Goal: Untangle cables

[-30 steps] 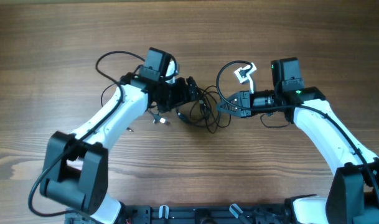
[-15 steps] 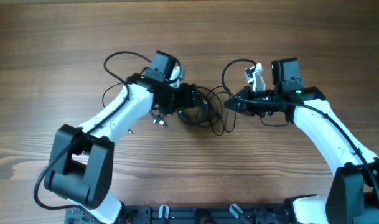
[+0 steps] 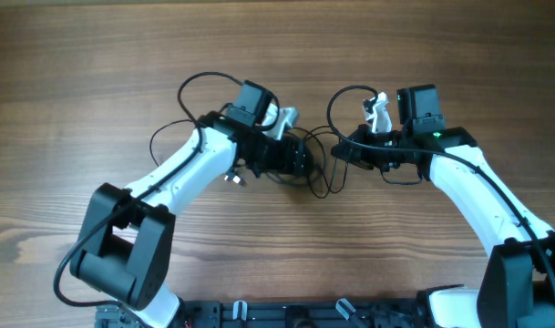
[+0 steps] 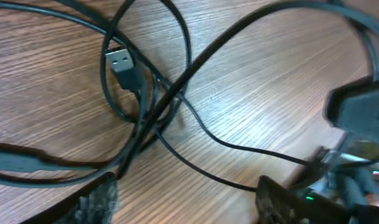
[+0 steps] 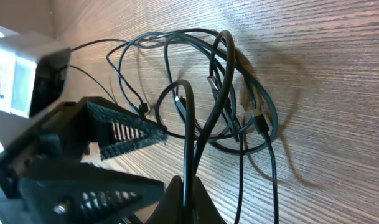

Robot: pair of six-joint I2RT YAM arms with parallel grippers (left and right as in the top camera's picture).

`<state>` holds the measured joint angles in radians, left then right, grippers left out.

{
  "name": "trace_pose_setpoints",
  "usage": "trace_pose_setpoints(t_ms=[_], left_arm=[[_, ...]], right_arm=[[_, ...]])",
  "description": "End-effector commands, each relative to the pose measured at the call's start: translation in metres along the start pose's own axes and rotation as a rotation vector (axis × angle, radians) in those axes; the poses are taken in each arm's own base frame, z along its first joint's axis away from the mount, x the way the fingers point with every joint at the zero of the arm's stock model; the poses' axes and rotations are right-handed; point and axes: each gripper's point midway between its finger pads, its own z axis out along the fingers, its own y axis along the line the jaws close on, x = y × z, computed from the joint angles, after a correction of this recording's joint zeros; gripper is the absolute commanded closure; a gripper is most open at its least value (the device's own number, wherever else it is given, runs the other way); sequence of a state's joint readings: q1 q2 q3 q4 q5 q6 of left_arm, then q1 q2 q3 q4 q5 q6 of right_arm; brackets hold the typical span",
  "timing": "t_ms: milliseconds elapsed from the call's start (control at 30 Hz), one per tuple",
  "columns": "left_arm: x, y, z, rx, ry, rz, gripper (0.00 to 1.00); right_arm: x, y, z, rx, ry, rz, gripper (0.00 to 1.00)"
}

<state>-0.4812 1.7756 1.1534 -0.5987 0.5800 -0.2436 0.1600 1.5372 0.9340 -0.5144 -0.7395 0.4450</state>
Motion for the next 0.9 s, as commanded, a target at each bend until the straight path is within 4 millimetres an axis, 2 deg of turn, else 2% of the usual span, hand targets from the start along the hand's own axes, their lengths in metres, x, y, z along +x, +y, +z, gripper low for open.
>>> trace_pose_setpoints(t_ms=[0, 33, 267, 367, 533, 600, 867], left_arm=[[-0.005, 0.02, 0.002, -0.199, -0.05, 0.069, 0.37], [-0.005, 0.023, 0.004, -0.23, -0.055, 0.08, 0.44], [-0.01, 0.02, 0.005, -0.232, -0.077, 0.098, 0.69], [-0.013, 0.02, 0.005, -0.236, -0.091, 0.103, 0.69], [-0.023, 0.034, 0.0, -0.326, -0.14, 0.109, 0.62], [-0.023, 0.034, 0.001, -0.323, -0.142, 0.106, 0.6], [-0.022, 0.032, 0.002, -0.307, -0.141, 0.08, 0.66]], right_arm=[[-0.002, 0.002, 0.001, -0.012, 0.005, 0.003, 0.96], [-0.002, 0.002, 0.001, -0.012, 0.005, 0.003, 0.96], [-0.001, 0.001, 0.001, -0.01, 0.01, 0.008, 0.96], [-0.001, 0.001, 0.001, -0.01, 0.01, 0.008, 0.96], [-0.001, 0.001, 0.001, -0.01, 0.01, 0.008, 0.96], [-0.001, 0.001, 0.001, -0.01, 0.01, 0.008, 0.96], [0.0, 0.001, 0.001, -0.008, 0.014, 0.012, 0.96]])
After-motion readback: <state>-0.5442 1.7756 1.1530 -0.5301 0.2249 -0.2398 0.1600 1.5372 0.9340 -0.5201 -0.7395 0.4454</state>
